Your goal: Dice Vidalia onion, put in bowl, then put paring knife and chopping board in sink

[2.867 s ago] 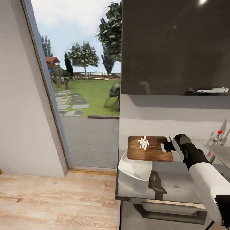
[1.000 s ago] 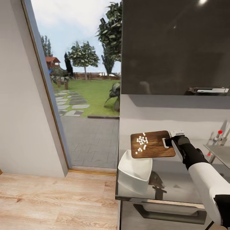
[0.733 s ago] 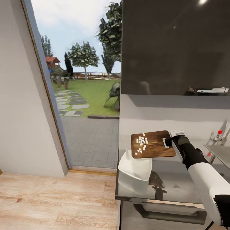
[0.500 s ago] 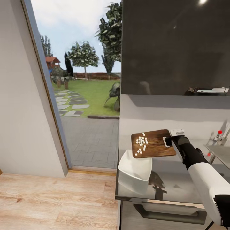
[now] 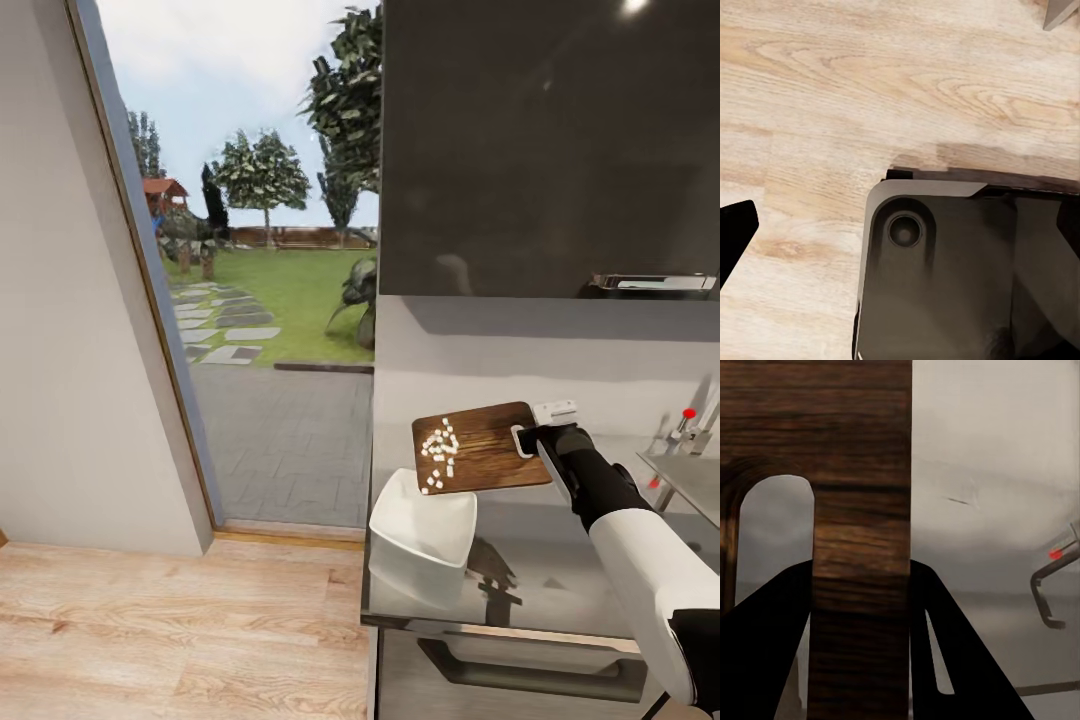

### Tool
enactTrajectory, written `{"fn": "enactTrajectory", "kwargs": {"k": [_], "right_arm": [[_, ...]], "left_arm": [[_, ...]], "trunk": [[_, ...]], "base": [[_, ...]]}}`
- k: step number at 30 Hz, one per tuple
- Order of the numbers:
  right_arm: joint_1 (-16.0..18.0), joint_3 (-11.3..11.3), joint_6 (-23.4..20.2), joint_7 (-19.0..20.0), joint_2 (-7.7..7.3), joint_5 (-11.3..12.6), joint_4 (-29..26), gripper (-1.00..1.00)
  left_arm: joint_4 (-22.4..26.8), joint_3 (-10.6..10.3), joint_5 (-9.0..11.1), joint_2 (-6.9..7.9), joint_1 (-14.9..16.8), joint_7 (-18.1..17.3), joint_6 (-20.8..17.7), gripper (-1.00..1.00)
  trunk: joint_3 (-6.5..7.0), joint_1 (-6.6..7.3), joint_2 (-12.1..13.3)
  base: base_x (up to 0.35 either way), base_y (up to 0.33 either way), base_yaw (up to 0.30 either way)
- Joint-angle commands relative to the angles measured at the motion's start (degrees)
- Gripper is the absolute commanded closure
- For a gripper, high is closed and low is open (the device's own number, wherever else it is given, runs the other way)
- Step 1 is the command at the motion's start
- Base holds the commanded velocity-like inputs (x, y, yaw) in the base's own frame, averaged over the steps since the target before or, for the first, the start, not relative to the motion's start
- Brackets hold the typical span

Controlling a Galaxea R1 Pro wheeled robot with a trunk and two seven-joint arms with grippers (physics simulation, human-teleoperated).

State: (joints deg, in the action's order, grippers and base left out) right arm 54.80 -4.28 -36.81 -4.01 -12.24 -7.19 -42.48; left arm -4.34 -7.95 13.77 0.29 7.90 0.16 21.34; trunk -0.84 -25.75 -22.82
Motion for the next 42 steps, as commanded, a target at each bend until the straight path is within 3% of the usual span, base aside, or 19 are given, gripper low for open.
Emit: {"fn": "enactTrajectory", "kwargs": {"k": [1,10,12,15,18,37,42], "right_arm": [[0.0,-0.3,-0.4,-0.1,-0.07,-0.3,-0.1,1.0],[0.0,-0.3,-0.3,-0.1,-0.07,-0.4,-0.1,1.0],[0.0,-0.3,0.0,-0.1,0.01,-3.2,0.0,1.0],[0.0,-0.3,1.3,-0.1,0.13,-5.4,0.1,1.0],[0.0,-0.3,1.9,0.0,0.36,-6.1,0.2,1.0],[0.0,-0.2,2.2,0.0,0.52,-6.4,0.2,1.0],[0.0,0.6,2.2,1.0,0.29,-5.0,0.2,1.0]], "left_arm": [[-0.2,-0.5,0.4,-0.02,0.1,0.0,0.4,-1.0],[-0.2,-0.5,0.4,-0.02,0.1,0.0,0.4,-1.0],[-0.2,-0.5,0.4,-0.02,0.1,0.0,0.4,-1.0],[-0.2,-0.5,0.4,-0.02,0.1,0.0,0.4,-1.0],[-0.2,-0.5,0.4,-0.02,0.1,0.0,0.4,-1.0],[-0.2,-0.5,0.4,-0.02,0.1,0.0,0.4,-1.0],[-0.2,-0.5,0.4,-0.02,0.1,0.0,0.4,-1.0]], "trunk": [[-0.09,-0.03,-0.1],[-0.09,-0.03,-0.1],[-0.09,-0.03,-0.1],[-0.09,-0.03,-0.1],[-0.09,-0.03,-0.1],[-0.09,-0.03,-0.1],[-0.09,-0.03,-0.1]], "base": [[0.0,0.0,0.0],[0.0,0.0,0.0],[0.0,0.0,0.0],[0.0,0.0,0.0],[0.0,0.0,0.0],[0.0,0.0,0.0],[0.0,0.0,0.0]]}}
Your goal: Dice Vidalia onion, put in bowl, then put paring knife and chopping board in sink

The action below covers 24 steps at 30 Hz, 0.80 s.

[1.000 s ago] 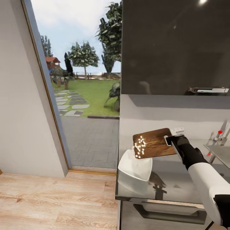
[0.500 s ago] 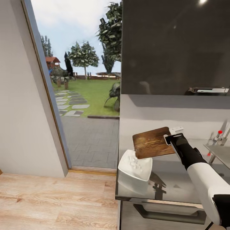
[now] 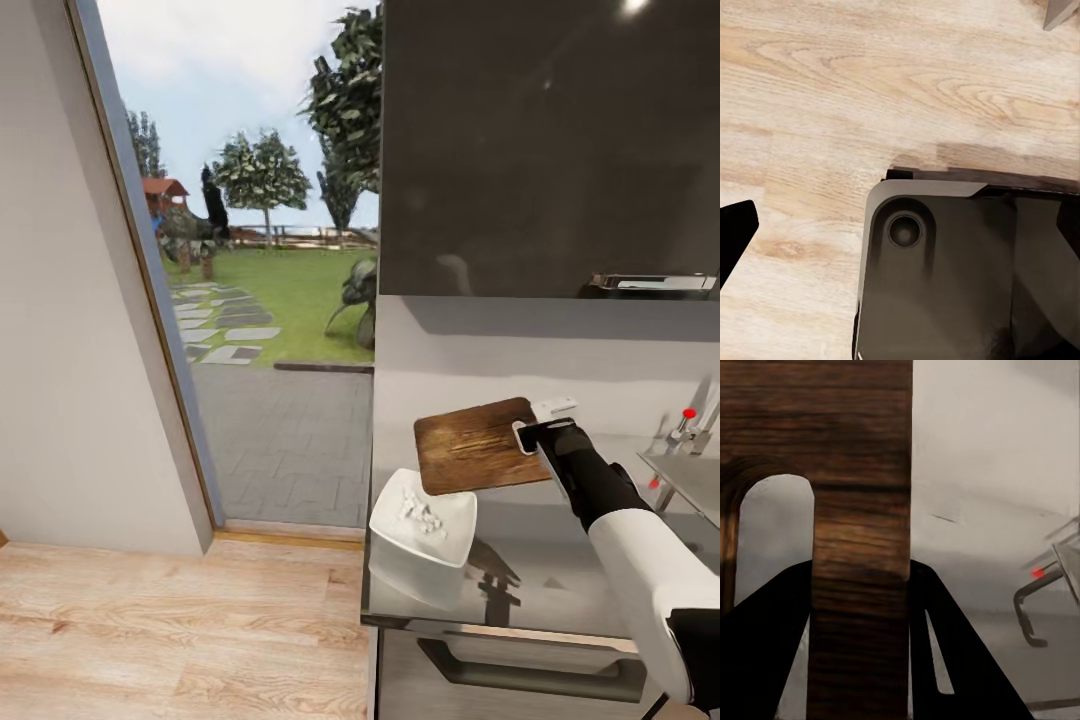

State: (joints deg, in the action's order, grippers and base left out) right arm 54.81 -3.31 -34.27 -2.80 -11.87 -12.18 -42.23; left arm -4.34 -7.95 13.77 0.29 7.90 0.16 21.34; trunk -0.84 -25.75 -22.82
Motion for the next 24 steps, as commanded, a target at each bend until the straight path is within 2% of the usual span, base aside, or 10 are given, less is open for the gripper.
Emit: {"fn": "enactTrajectory", "kwargs": {"k": [1,2,4,7,12,18,20,24], "right_arm": [[0.0,0.1,-0.4,0.4,-0.19,1.4,0.0,1.0],[0.0,1.4,-0.4,2.1,-0.4,4.4,0.0,1.0],[0.0,3.9,-0.4,5.6,-0.71,8.7,0.2,1.0],[0.0,5.9,-0.5,11.0,-1.52,11.8,0.3,1.0],[0.0,6.5,-0.5,15.2,-2.19,12.6,1.3,1.0],[0.0,6.6,-0.2,15.9,-2.27,12.6,4.2,1.0],[0.0,6.6,0.6,15.9,-2.28,12.6,5.3,1.0],[0.0,6.6,5.3,16.0,-2.21,12.6,9.7,1.0]], "left_arm": [[-0.2,-0.5,0.4,-0.02,0.1,0.0,0.4,-1.0],[-0.2,-0.5,0.4,-0.02,0.1,0.0,0.4,-1.0],[-0.2,-0.5,0.4,-0.02,0.1,0.0,0.4,-1.0],[-0.2,-0.5,0.4,-0.02,0.1,0.0,0.4,-1.0],[-0.2,-0.5,0.4,-0.02,0.1,0.0,0.4,-1.0],[-0.2,-0.5,0.4,-0.02,0.1,0.0,0.4,-1.0],[-0.2,-0.5,0.4,-0.02,0.1,0.0,0.4,-1.0],[-0.2,-0.5,0.4,-0.02,0.1,0.0,0.4,-1.0]], "trunk": [[-0.09,-0.03,-0.1],[-0.09,-0.03,-0.1],[-0.09,-0.03,-0.1],[-0.09,-0.03,-0.1],[-0.09,-0.03,-0.1],[-0.09,-0.03,-0.1],[-0.09,-0.03,-0.1],[-0.09,-0.03,-0.1]], "base": [[0.0,0.0,0.0],[0.0,0.0,0.0],[0.0,0.0,0.0],[0.0,0.0,0.0],[0.0,0.0,0.0],[0.0,0.0,0.0],[0.0,0.0,0.0],[0.0,0.0,0.0]]}}
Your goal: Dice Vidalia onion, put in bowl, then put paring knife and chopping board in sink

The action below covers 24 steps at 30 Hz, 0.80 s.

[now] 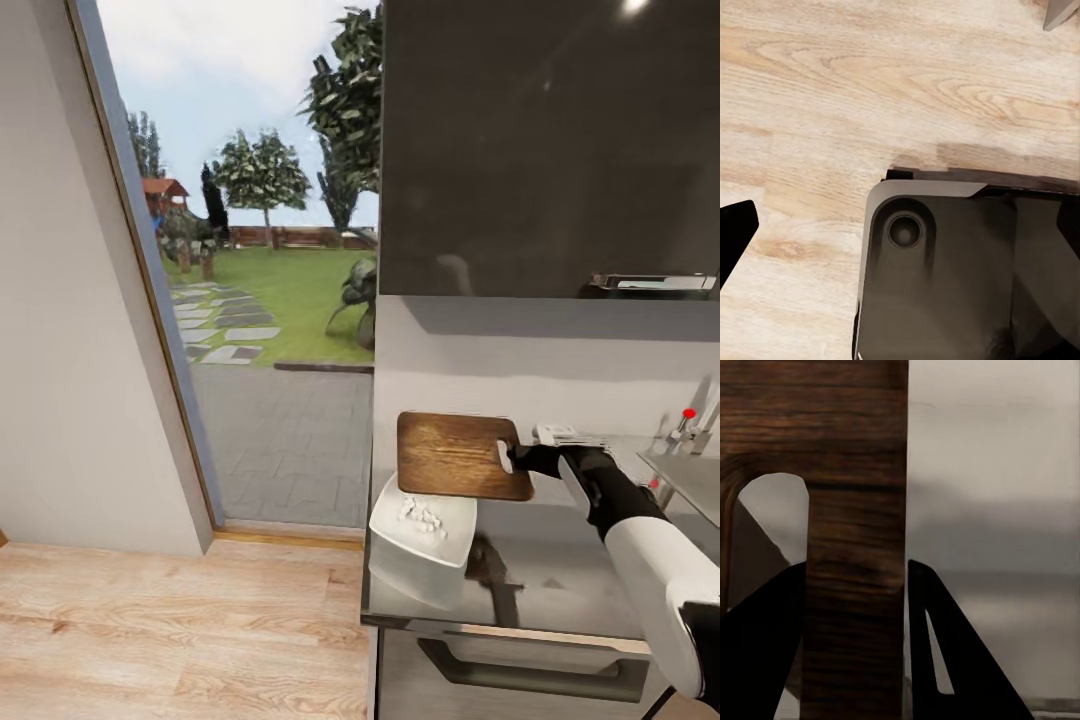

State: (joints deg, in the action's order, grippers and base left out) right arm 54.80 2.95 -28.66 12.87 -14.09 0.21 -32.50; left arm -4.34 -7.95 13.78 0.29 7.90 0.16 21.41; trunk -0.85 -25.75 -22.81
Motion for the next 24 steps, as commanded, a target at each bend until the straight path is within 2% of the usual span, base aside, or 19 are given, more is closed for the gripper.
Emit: {"fn": "enactTrajectory", "kwargs": {"k": [1,5,13,15,16,17,19,24], "right_arm": [[0.0,0.3,1.2,0.3,0.05,0.2,1.1,1.0],[0.0,0.4,4.5,0.1,0.01,0.2,3.4,1.0],[0.0,0.6,4.7,0.1,-0.06,0.3,3.7,1.0],[0.0,2.7,4.5,0.0,-0.11,0.3,3.5,1.0],[0.0,4.1,4.5,0.0,-0.16,0.3,3.4,1.0],[0.0,6.5,4.1,-0.1,-0.28,0.3,3.3,1.0],[0.0,8.9,3.0,0.0,-0.36,0.3,3.2,1.0],[0.0,10.6,1.9,0.0,-0.4,0.2,3.1,1.0]], "left_arm": [[-0.2,-0.5,0.4,-0.02,0.1,0.0,0.4,-1.0],[-0.2,-0.5,0.4,-0.07,0.1,0.0,0.4,-1.0],[-0.2,-0.5,0.4,-0.11,0.1,0.0,0.4,-1.0],[-0.2,-0.5,0.4,-0.11,0.1,0.0,0.4,-1.0],[-0.2,-0.5,0.4,-0.11,0.1,0.0,0.4,-1.0],[-0.2,-0.5,0.4,-0.11,0.1,0.0,0.4,-1.0],[-0.2,-0.5,0.4,-0.11,0.1,0.0,0.4,-1.0],[-0.2,-0.5,0.4,-0.06,0.1,0.0,0.4,-1.0]], "trunk": [[-0.08,-0.03,-0.1],[-0.08,-0.03,-0.1],[-0.08,-0.03,-0.1],[-0.08,-0.03,-0.1],[-0.08,-0.03,-0.1],[-0.07,-0.03,-0.1],[0.0,-0.03,-0.1],[0.32,-0.03,-0.1]], "base": [[0.0,0.0,0.0],[-0.127,-0.093,0.0],[-0.248,-0.208,0.0],[-0.257,-0.239,0.0],[-0.257,-0.24,-0.005],[-0.256,-0.241,-0.041],[-0.24,-0.241,-0.085],[-0.107,-0.241,-0.146]]}}
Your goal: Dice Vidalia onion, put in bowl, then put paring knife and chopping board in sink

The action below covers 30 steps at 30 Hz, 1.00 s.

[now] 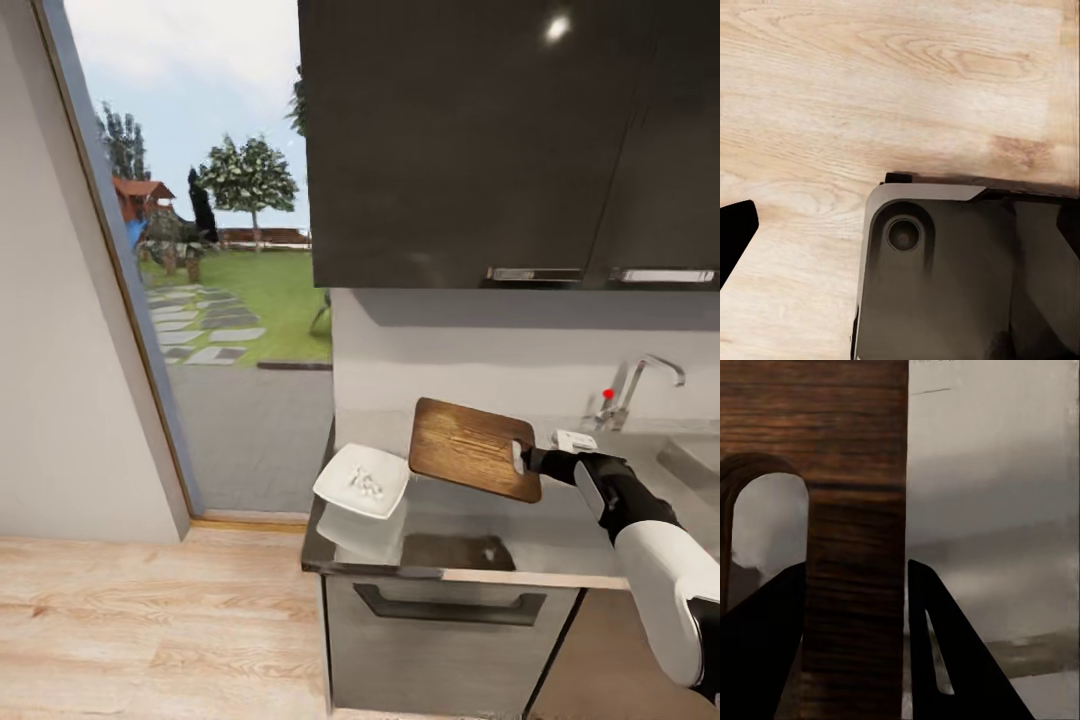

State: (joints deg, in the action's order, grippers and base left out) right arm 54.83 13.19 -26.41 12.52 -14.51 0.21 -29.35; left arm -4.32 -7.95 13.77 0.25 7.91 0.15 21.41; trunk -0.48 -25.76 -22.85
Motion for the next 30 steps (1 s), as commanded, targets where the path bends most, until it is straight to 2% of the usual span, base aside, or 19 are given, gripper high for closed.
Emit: {"fn": "enactTrajectory", "kwargs": {"k": [1,11,26,29,30], "right_arm": [[0.0,0.4,-0.4,0.3,0.01,0.2,-0.1,1.0],[0.0,0.6,-0.5,0.2,-0.73,0.1,-0.1,1.0],[0.0,0.5,-0.4,-0.1,-0.72,0.1,-0.1,1.0],[0.0,0.4,-0.4,-2.3,-0.5,0.1,0.0,1.0],[0.0,0.4,-0.4,-4.9,-0.35,0.2,0.0,1.0]], "left_arm": [[-0.2,-0.5,0.4,-0.01,0.1,0.0,0.4,-1.0],[-0.2,-0.5,0.4,-0.03,0.1,0.0,0.4,-1.0],[-0.2,-0.5,0.4,-0.06,0.1,0.0,0.3,-1.0],[-0.2,-0.5,0.4,-0.06,0.1,0.0,0.3,-1.0],[-0.2,-0.5,0.4,-0.07,0.1,0.0,0.3,-1.0]], "trunk": [[0.03,-0.02,-0.1],[0.77,-0.02,-0.1],[1.85,-0.02,-0.1],[1.91,-0.02,-0.1],[1.91,-0.02,-0.1]], "base": [[-0.026,-0.244,-0.163],[-0.003,-0.3,-0.167],[0.0,-0.32,-0.163],[0.0,-0.321,-0.038],[0.0,-0.321,-0.012]]}}
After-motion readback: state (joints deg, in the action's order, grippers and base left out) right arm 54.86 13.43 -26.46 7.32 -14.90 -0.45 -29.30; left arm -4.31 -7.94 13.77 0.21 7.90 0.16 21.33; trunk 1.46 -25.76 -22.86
